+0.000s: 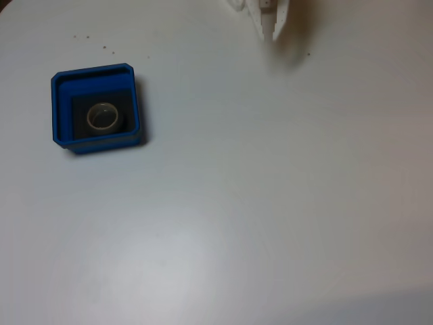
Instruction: Pick the black tape roll and drop it in the blue box
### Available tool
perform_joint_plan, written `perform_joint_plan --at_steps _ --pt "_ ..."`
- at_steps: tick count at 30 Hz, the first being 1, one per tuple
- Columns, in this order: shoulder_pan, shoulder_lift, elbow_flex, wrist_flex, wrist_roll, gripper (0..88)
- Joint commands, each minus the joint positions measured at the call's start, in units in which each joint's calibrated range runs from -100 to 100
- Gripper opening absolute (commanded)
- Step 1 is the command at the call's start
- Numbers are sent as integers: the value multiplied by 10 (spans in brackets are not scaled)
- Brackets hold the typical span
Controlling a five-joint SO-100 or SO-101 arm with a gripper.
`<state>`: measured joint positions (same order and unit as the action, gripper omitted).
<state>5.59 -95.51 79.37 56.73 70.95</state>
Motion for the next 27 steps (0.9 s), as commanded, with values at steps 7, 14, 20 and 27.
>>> perform_joint_plan --at_steps 7,14,20,27 --pt "-4 -39 82 -5 1 10" --pt "-4 -39 175 -7 1 10" --pt "-4 -39 206 -7 1 10" --pt "-5 -40 205 -13 1 10"
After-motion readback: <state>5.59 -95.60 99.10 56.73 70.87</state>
